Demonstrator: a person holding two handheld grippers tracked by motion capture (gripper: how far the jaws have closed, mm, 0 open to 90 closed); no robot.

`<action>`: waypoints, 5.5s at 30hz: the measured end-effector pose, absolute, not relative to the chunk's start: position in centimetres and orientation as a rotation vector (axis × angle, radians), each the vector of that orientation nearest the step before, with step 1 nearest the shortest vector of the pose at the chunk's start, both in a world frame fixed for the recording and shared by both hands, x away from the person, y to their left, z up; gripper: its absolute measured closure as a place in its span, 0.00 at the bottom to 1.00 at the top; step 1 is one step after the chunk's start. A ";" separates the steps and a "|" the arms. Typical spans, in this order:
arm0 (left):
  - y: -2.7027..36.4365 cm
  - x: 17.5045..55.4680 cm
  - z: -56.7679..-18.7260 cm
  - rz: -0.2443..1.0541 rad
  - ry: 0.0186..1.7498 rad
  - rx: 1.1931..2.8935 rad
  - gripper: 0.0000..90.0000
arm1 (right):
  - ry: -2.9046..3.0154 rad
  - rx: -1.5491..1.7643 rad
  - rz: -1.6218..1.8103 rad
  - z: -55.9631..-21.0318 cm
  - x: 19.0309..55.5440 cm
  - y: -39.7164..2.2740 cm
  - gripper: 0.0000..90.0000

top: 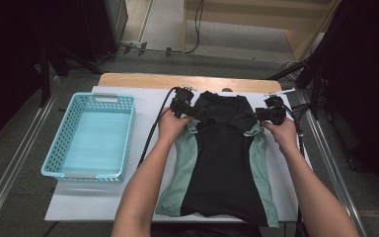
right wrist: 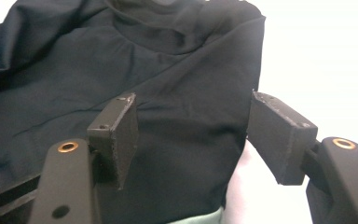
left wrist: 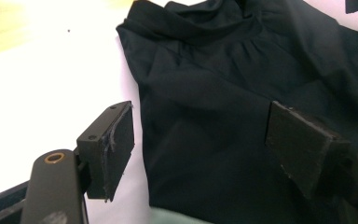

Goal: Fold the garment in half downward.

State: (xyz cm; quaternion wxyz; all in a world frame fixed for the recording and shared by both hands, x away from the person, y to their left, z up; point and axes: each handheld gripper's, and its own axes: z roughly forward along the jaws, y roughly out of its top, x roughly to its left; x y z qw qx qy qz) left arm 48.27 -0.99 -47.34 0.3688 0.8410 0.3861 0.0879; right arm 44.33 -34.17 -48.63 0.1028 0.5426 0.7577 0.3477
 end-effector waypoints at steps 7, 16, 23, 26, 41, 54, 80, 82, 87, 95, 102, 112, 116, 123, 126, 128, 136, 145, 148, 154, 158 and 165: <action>-1.2 48.9 -49.0 0.240 1.011 2.164 0.29 | 2.234 1.618 0.962 -49.9 44.9 -33.7 0.36; -1.6 49.2 -50.4 0.231 1.023 2.162 0.30 | 2.226 1.627 0.936 -51.1 45.1 -32.8 0.35; -1.7 49.0 -50.7 0.273 0.988 2.186 0.33 | 2.204 1.584 0.871 -51.3 44.9 -31.9 0.44; -1.5 48.8 -51.0 0.301 0.994 2.160 0.37 | 2.204 1.576 0.883 -51.3 44.7 -31.7 0.53; -1.6 48.3 -50.4 0.194 1.132 2.125 0.92 | 2.244 1.653 0.939 -50.7 44.6 -31.7 0.88; 0.3 48.2 -46.7 0.158 1.148 2.034 0.93 | 2.195 1.584 1.021 -47.8 44.4 -31.6 0.89; 2.4 48.3 -36.8 0.349 1.036 1.857 0.93 | 2.085 1.416 1.101 -35.7 46.5 -29.5 0.88; 2.3 48.3 -37.2 0.339 1.047 1.871 0.92 | 2.091 1.414 1.087 -35.8 46.6 -29.5 0.88; 2.2 48.1 -38.5 0.310 1.051 1.901 0.92 | 2.112 1.436 1.067 -37.2 46.6 -29.4 0.88; 2.2 47.4 -40.0 0.298 1.051 1.932 0.92 | 2.132 1.474 1.073 -39.3 45.9 -29.6 0.88; 2.7 46.4 -41.6 0.286 1.043 1.939 0.92 | 2.155 1.451 1.055 -40.2 44.7 -29.3 0.88; 3.6 45.3 -42.3 0.253 1.030 1.942 0.92 | 2.145 1.442 1.115 -40.8 43.1 -29.1 0.88; 3.9 44.9 -42.3 0.237 1.019 1.945 0.92 | 2.152 1.433 1.112 -41.1 42.6 -29.2 0.88; 4.3 44.4 -41.7 0.204 1.008 1.927 0.92 | 2.141 1.439 1.175 -41.2 41.7 -29.7 0.88; 4.5 44.1 -41.7 0.196 1.005 1.927 0.92 | 2.161 1.429 1.161 -41.3 41.4 -29.8 0.88; 4.6 43.9 -41.8 0.185 1.003 1.921 0.92 | 2.163 1.429 1.163 -41.2 41.1 -29.9 0.88; 4.7 43.1 -42.6 0.172 0.997 1.931 0.92 | 2.184 1.416 1.144 -41.6 40.6 -29.8 0.88; 4.8 42.0 -43.3 0.166 0.981 1.948 0.92 | 2.214 1.407 1.107 -42.3 40.0 -29.3 0.88; 4.9 41.6 -43.6 0.160 0.978 1.948 0.92 | 2.220 1.403 1.098 -42.5 39.7 -29.0 0.88; 4.9 41.1 -44.0 0.148 0.968 1.958 0.92 | 2.240 1.410 1.086 -43.1 39.2 -28.7 0.88; 4.9 40.7 -44.3 0.144 0.958 1.969 0.92 | 2.249 1.409 1.078 -43.4 38.8 -28.6 0.88; 5.0 40.2 -44.8 0.124 0.948 1.983 0.92 | 2.259 1.427 1.079 -43.9 38.1 -28.7 0.88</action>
